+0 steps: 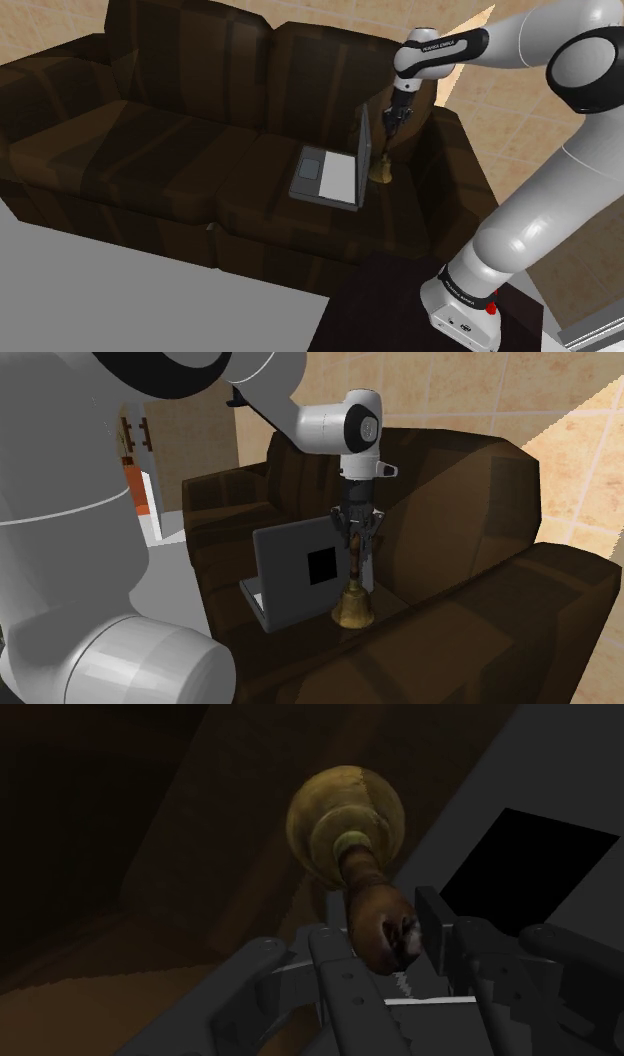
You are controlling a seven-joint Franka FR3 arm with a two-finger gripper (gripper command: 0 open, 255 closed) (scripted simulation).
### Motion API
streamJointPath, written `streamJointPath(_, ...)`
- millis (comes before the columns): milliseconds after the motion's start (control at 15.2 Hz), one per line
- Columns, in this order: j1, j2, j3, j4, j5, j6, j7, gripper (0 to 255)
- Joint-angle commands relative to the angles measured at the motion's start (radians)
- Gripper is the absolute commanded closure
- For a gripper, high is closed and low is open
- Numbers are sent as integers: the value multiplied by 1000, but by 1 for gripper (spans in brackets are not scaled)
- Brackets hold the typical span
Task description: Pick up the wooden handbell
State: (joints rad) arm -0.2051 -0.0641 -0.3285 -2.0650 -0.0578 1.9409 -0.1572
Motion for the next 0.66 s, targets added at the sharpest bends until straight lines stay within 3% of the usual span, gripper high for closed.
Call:
streamJointPath(0,1,-6,1,21,-1,-27,1,255)
streamJointPath(594,2,-24,4,99,-5,-121,2,255)
